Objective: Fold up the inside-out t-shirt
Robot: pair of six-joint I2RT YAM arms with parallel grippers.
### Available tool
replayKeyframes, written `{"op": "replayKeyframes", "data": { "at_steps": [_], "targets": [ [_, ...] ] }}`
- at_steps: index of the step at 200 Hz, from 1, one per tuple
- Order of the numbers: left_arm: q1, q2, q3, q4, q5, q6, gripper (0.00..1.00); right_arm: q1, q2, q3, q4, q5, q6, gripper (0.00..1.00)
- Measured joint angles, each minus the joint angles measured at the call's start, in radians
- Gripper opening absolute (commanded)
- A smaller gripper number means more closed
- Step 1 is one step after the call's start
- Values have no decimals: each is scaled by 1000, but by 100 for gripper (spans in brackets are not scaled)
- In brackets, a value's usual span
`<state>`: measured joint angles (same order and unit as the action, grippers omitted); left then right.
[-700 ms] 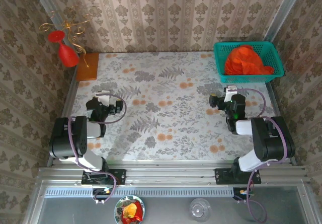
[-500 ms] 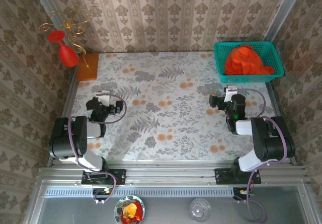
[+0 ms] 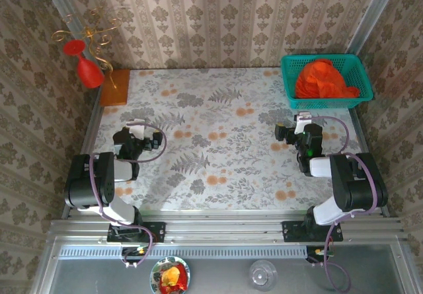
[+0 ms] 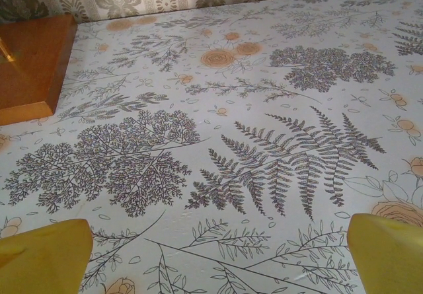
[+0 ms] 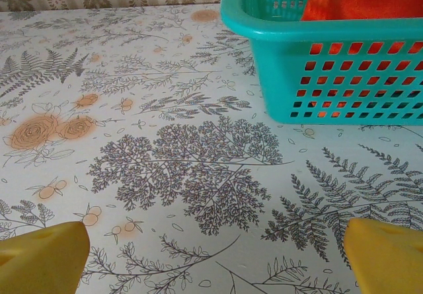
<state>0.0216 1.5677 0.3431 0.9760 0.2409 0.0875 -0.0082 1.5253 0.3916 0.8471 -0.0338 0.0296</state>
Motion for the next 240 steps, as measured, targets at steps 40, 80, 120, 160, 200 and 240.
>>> {"op": "replayKeyframes", "data": {
  "at_steps": [40,80,120,160,200,240],
  "targets": [
    [2,0,0,-4,-1,0,100,0,0,0,0,0,0,100],
    [13,0,7,-7,-2,-1,100,0,0,0,0,0,0,100],
    [5,-7,7,-16,-60,-5,100,0,-17,11,-53,5,0,100],
    [-42,-163,26,-171,-183,-5,100,0,-161,117,-289,29,6,100],
    [-82,-307,179,-489,-317,-51,100,-3,-259,282,-533,57,58,98],
    [-60,-397,354,-853,-338,-202,100,-54,-214,537,-795,66,157,93]
  ]
}}
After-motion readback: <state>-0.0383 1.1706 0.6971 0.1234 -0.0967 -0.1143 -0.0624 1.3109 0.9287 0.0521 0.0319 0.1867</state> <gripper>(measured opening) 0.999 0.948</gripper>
